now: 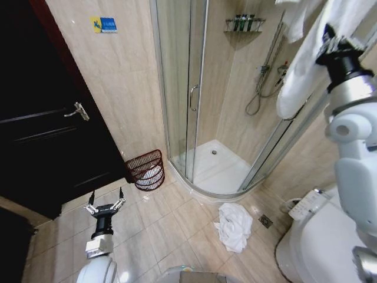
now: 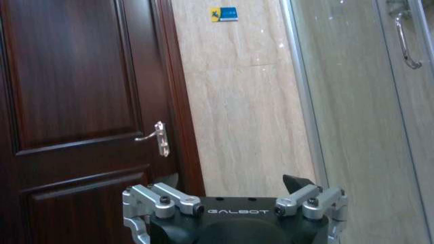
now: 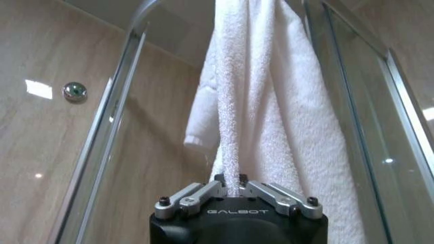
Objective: Discard the used towel into the hamper.
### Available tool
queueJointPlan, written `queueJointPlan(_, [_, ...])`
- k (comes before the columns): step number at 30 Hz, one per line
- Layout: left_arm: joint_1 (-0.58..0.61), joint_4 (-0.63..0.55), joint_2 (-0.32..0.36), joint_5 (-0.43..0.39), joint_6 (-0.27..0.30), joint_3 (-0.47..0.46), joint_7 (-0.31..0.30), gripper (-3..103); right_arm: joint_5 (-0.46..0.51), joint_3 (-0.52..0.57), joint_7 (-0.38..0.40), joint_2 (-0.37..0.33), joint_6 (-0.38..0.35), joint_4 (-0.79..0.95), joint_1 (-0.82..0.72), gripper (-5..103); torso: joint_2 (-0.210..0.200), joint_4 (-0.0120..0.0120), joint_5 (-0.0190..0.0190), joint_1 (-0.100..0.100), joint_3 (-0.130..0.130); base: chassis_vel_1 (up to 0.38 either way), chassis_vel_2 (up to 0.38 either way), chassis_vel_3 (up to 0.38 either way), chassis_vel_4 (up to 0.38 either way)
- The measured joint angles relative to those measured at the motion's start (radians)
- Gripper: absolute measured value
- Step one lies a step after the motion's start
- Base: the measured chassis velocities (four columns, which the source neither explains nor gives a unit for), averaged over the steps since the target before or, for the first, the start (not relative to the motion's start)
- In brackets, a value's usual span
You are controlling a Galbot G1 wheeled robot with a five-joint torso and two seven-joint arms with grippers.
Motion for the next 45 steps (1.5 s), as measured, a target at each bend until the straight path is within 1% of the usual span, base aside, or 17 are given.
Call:
queueJointPlan(5, [-0.002, 0.0, 0.002, -0.001, 0.001, 0.0, 0.001, 100, -0.005, 0.011, -0.002, 0.008, -0.001, 0.002, -0.026, 2, 0.0, 0.0, 0.0006, 0.0, 0.0, 0.0, 0.0, 0.0, 0.0])
queueJointPlan(9, [-0.003, 0.002, 0.004, -0.001, 0.001, 0.001, 0.002, 100, -0.008, 0.024, -0.004, 0.009, -0.001, 0.008, -0.046, 2, 0.0, 0.0, 0.0, 0.0, 0.0, 0.0, 0.0, 0.0, 0.0])
queueJointPlan(16, [-0.007, 0.007, 0.002, 0.0, 0.001, 0.003, 0.004, 100, -0.01, 0.044, -0.008, 0.009, -0.001, 0.027, -0.086, 2, 0.0, 0.0, 0.0001, 0.0, 0.0, 0.0, 0.0, 0.0, 0.0])
queueJointPlan(27, [0.001, 0.014, -0.004, 0.002, -0.016, 0.001, 0.006, 100, -0.019, 0.082, -0.02, 0.022, 0.0, 0.066, -0.17, 2, 0.0, 0.0, 0.0001, 0.0, 0.0, 0.0, 0.0, 0.0, 0.0])
queueJointPlan(29, [0.003, 0.014, -0.005, 0.002, -0.019, -0.001, 0.006, 100, -0.02, 0.093, -0.023, 0.029, 0.0, 0.073, -0.198, 2, 0.0, -0.0001, 0.0009, 0.0, 0.0, 0.0, 0.0, 0.0, 0.0])
queueJointPlan(36, [0.005, 0.013, -0.006, 0.002, -0.023, -0.003, 0.006, 100, -0.026, 0.119, -0.029, 0.04, 0.002, 0.088, -0.239, 2, 0.0, -0.0001, 0.0003, 0.0, 0.0, 0.0, 0.0, 0.0, 0.0])
queueJointPlan(42, [0.01, 0.012, -0.011, 0.007, -0.028, 0.001, 0.006, 100, -0.04, 0.157, -0.037, 0.061, 0.015, 0.113, -0.318, 2, 0.0, 0.0, -0.0001, 0.0, 0.0, 0.0, 0.0, 0.0, 0.0])
queueJointPlan(45, [0.013, 0.012, -0.013, 0.009, -0.033, 0.003, 0.007, 100, -0.05, 0.168, -0.038, 0.076, 0.023, 0.127, -0.364, 2, 0.0, 0.0, 0.0005, 0.0, 0.0, 0.0, 0.0, 0.0, 0.0])
